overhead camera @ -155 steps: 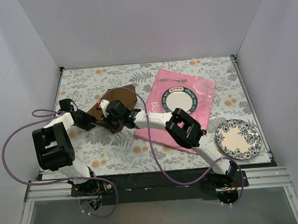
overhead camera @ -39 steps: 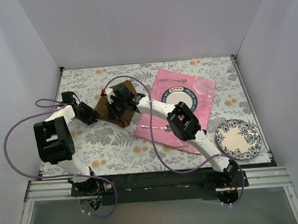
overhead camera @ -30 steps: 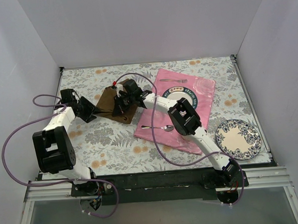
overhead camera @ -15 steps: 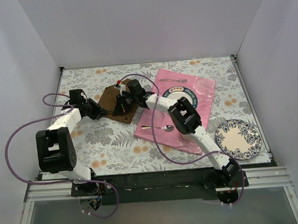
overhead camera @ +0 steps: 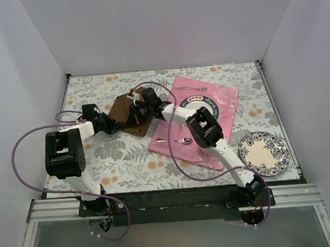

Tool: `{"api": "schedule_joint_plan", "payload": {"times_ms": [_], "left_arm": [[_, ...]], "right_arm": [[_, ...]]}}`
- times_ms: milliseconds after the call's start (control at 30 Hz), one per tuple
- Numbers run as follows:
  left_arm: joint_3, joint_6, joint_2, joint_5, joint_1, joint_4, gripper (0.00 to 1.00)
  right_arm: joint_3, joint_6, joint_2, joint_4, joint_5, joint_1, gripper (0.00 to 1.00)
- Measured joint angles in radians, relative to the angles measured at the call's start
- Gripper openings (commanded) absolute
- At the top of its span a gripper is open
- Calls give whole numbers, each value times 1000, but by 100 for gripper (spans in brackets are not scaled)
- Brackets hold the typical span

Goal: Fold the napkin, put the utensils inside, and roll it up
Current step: Roll the napkin with the utensil

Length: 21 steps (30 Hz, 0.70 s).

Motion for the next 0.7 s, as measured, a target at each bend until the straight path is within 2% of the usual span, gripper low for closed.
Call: {"api": "schedule_joint_plan", "payload": {"times_ms": [700], "left_arm": [[-197, -209, -2, 6, 22, 426, 0]], "right_arm": [[-7, 0, 0, 15, -11, -2, 1]]}}
